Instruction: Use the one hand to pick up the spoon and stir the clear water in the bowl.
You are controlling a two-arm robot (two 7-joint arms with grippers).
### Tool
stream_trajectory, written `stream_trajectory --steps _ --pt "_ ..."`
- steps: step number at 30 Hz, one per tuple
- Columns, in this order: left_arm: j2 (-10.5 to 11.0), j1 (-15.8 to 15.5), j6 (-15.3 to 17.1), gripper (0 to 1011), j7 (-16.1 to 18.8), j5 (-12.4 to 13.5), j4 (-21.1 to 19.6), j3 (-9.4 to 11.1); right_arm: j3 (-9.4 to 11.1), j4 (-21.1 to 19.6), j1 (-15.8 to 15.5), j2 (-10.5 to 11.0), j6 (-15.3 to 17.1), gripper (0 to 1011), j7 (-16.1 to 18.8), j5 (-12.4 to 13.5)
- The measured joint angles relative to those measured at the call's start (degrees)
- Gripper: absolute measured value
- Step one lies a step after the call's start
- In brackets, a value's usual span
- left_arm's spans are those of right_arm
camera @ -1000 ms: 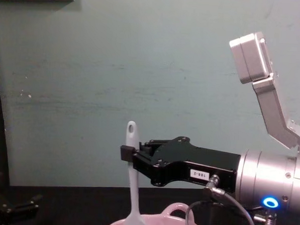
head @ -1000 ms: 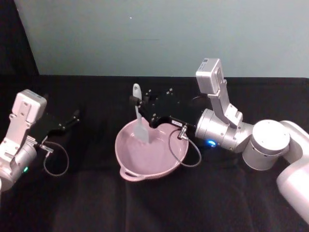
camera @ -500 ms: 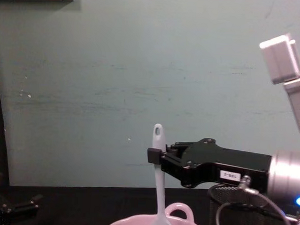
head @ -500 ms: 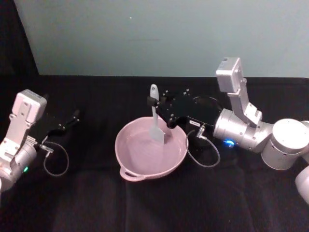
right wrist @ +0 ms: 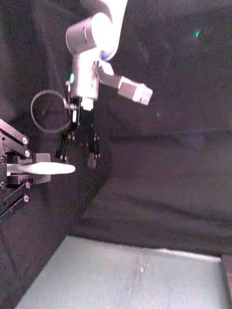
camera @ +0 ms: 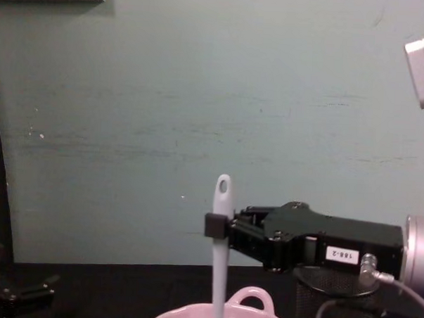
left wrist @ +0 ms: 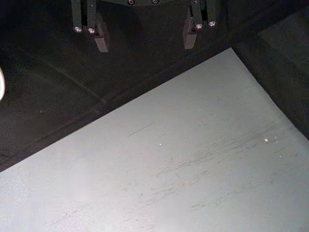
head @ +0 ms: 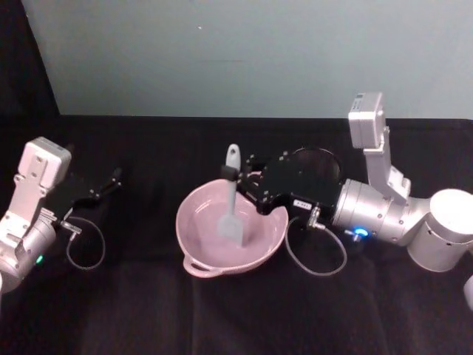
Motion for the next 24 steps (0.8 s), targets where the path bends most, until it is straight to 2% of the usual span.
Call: stream_trajectory --steps 6,14,19,24 --pt "0.0 0.0 0.0 1011 0.0 0.0 0.0 0.0 -1.68 0.03 0.33 -0.77 1.12 116 0.76 1.48" --pt "0.0 0.0 0.0 1011 0.0 0.0 0.0 0.0 -2.99 1.55 1.39 -2.54 0.3 116 -0.33 1.46" --pt "0.0 0.0 0.0 1011 0.0 0.0 0.0 0.0 -3.15 3.16 1.85 -4.18 -2.1 116 -2.69 -0.16" --pt "0.0 0.0 0.0 1011 0.0 0.0 0.0 0.0 -2.49 5.11 2.21 -6.16 -5.12 114 -6.6 -3.53"
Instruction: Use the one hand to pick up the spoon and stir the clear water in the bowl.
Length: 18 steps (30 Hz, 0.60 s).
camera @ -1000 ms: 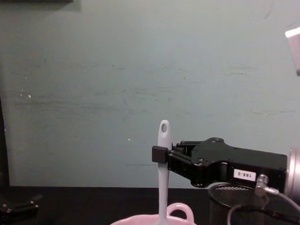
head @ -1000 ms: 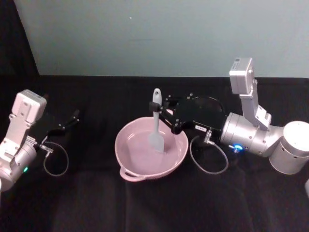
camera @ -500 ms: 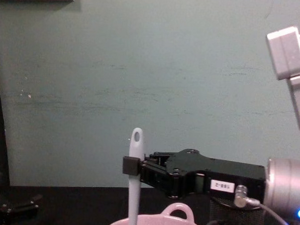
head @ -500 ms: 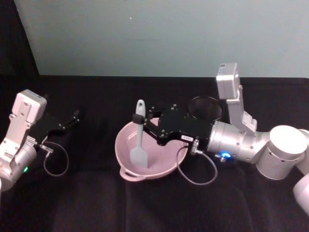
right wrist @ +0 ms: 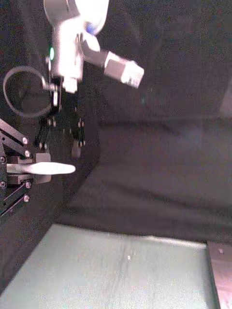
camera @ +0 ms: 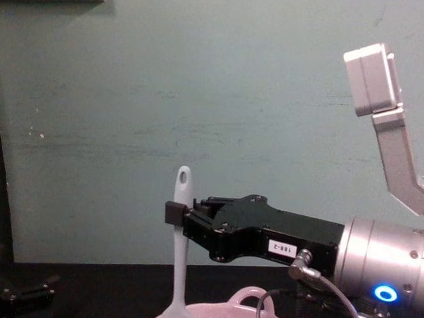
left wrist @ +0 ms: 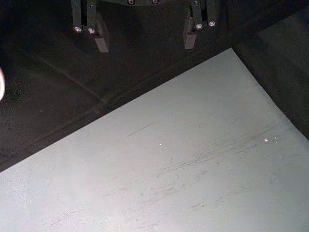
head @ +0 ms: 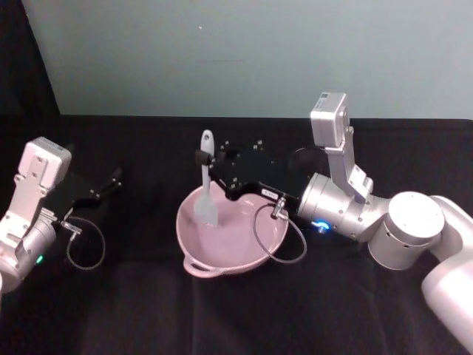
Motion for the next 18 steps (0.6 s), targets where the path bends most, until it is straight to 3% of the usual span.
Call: stream_trajectory --steps 9,18 --pt "0.0 0.0 0.0 1011 0.0 0.0 0.0 0.0 1.59 2.9 0.89 -1.5 -1.44 116 -4.17 -4.21" --pt "0.0 0.0 0.0 1011 0.0 0.0 0.0 0.0 3.12 1.69 -0.04 0.54 -0.83 114 -3.85 -5.81"
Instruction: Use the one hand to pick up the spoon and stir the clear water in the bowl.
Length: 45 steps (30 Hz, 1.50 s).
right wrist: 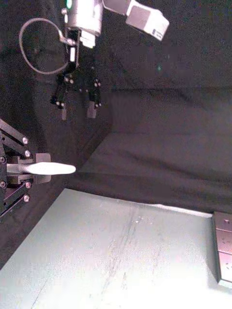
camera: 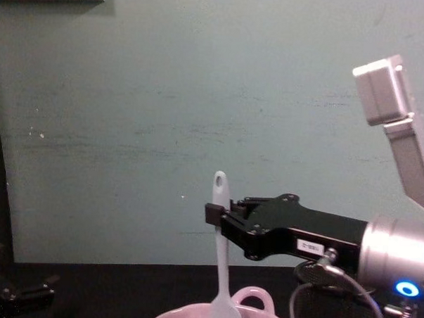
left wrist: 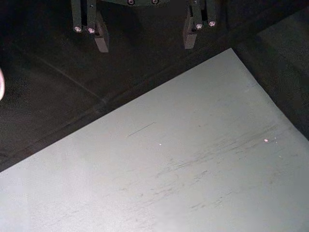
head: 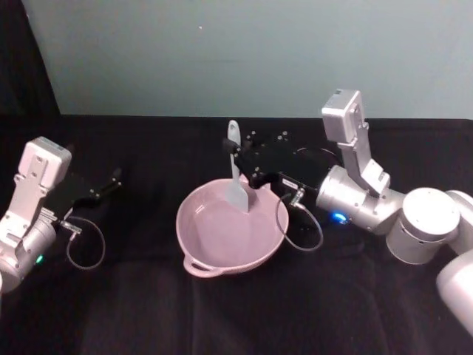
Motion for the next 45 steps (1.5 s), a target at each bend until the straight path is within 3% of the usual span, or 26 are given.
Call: stream_trajectory --steps 5,11,20,34,38,45 --pt "0.0 0.0 0.0 1011 0.0 0.0 0.0 0.0 1.01 -2.44 -1.56 1.79 0.59 116 1.55 0.4" --pt "0.0 0.0 0.0 1011 0.0 0.0 0.0 0.0 1.98 -7.05 -4.4 4.57 1.88 116 4.86 3.33" --pt "0.0 0.0 0.0 1011 0.0 0.0 0.0 0.0 0.92 -10.02 -6.09 5.99 3.56 116 7.8 6.58" --pt "0.0 0.0 0.0 1011 0.0 0.0 0.0 0.0 -2.6 -7.63 -3.43 3.51 4.92 116 8.26 7.07" --pt "0.0 0.0 0.0 1011 0.0 0.0 0.0 0.0 -3.09 -5.61 -2.31 2.02 4.15 114 7.17 6.26" --pt "0.0 0.0 0.0 1011 0.0 0.0 0.0 0.0 -2.89 -1.87 -0.35 -0.65 1.09 116 3.27 2.45"
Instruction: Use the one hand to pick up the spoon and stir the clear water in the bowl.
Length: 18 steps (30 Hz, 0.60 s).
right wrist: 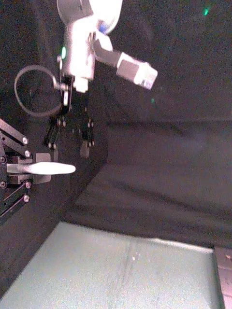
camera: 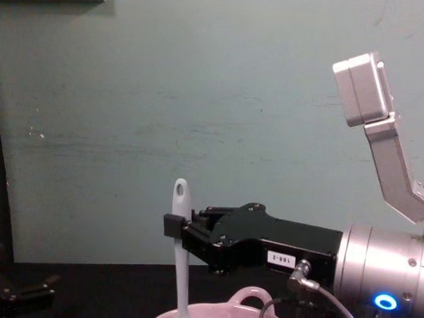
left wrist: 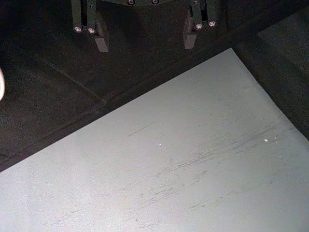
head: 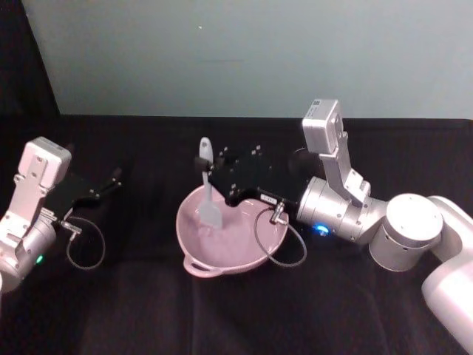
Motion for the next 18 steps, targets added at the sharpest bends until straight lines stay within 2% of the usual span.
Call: stream_trajectory --steps 5,10,14,18 --pt "0.0 0.0 0.0 1011 0.0 0.0 0.0 0.0 0.79 1.38 0.85 -0.54 -1.23 114 -1.83 -2.42" --pt "0.0 0.0 0.0 1011 0.0 0.0 0.0 0.0 1.78 1.88 0.76 -0.15 -2.09 116 -2.95 -4.39" --pt "0.0 0.0 0.0 1011 0.0 0.0 0.0 0.0 2.84 1.34 -0.21 0.82 -2.28 114 -2.94 -4.61" --pt "0.0 0.0 0.0 1011 0.0 0.0 0.0 0.0 3.74 -0.47 -1.61 2.28 -1.88 114 -1.62 -3.77"
